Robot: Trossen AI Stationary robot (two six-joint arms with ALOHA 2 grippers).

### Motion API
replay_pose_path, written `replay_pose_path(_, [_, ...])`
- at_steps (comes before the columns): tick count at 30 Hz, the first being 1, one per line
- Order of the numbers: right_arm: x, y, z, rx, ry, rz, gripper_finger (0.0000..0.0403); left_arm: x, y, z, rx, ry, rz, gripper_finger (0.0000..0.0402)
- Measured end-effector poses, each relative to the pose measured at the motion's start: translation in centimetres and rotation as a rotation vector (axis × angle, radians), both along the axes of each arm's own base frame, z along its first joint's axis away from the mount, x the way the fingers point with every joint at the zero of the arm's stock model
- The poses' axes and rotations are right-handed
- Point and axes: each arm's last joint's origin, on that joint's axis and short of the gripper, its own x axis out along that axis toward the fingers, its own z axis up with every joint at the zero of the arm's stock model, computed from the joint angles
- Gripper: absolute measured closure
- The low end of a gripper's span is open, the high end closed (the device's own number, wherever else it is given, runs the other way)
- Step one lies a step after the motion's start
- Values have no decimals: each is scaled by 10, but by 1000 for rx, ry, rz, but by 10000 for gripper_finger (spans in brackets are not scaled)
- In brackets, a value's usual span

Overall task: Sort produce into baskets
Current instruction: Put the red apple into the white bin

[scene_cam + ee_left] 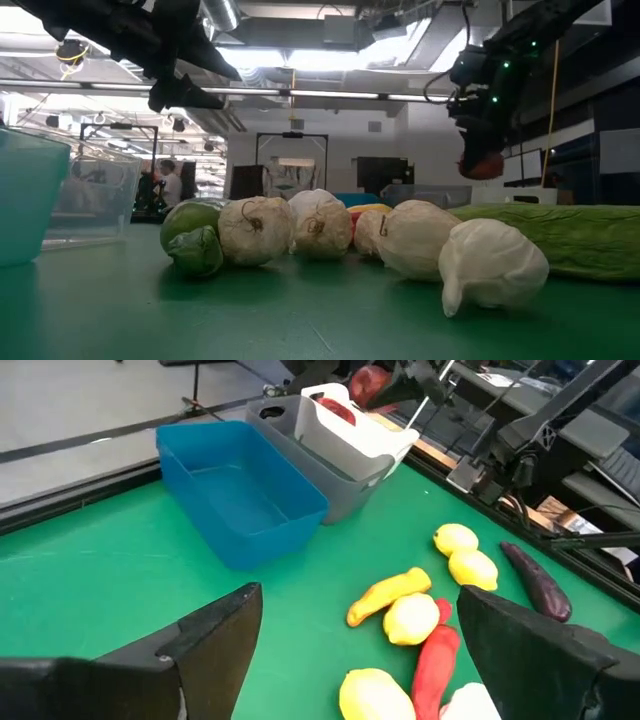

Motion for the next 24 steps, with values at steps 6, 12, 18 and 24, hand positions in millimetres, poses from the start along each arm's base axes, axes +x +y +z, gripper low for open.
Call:
replay_pose_path(6, [-8, 2, -15, 41, 47, -66, 130, 0, 0, 0, -4, -2, 2, 73])
replay_pose_path(12, [-11, 6, -32, 62, 66, -63, 130, 0, 0, 0, -5, -2, 2, 73])
replay_pose_path(18, [-10, 5, -33, 30, 66, -39, 127, 0, 0, 0, -5, -2, 2, 73])
replay_pose_path(24, [-9, 4, -32, 25, 46, -15, 76, 0, 0, 0, 10, 4, -4, 73])
